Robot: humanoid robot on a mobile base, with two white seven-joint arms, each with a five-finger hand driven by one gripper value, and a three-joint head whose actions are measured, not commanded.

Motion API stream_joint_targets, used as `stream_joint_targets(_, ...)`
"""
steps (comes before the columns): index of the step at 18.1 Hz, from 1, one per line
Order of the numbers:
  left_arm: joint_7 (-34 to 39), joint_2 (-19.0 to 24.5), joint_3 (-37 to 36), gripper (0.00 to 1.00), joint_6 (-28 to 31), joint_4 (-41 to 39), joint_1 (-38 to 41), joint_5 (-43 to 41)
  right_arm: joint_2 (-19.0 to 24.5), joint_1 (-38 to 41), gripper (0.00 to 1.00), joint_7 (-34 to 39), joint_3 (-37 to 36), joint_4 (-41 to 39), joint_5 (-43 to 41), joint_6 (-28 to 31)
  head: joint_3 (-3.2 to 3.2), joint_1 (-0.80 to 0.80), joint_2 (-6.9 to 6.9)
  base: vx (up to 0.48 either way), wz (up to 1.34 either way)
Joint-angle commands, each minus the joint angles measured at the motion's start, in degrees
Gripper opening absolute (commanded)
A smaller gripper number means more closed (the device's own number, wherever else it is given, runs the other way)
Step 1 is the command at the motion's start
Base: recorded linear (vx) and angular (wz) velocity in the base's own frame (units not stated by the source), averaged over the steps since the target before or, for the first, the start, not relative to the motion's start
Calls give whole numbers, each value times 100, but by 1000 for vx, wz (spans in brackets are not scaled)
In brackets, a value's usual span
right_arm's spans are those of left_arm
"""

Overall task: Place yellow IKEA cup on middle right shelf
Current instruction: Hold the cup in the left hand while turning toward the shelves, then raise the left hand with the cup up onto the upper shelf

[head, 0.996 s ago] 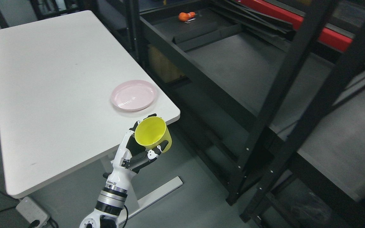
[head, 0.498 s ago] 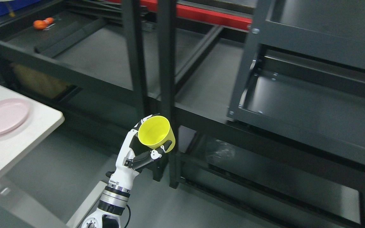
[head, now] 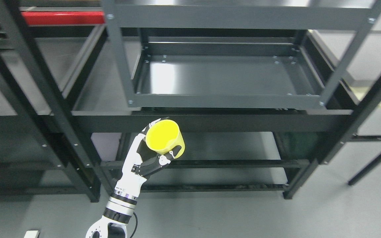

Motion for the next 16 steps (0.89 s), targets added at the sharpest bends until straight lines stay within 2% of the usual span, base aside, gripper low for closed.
stream_joint_targets(1,2,100,-25,5,7,-12,-58,1,-100,75,99,4,97,-1,-141,2,0,0,0,-108,-587)
stream_joint_targets(8,2,100,2,5,-2,-12,-663,1,-100,75,99,4,97,-1,-141,2,0,0,-1,16,-72)
stream_joint_targets(12,2,100,-559,5,16,-12,-1120,10,-100,75,99,4,97,-1,-141,2,0,0,0,96,37)
stream_joint_targets(16,2,100,-824,5,16,-29,-1630,10,-100,75,99,4,97,-1,-141,2,0,0,-1,109,-280)
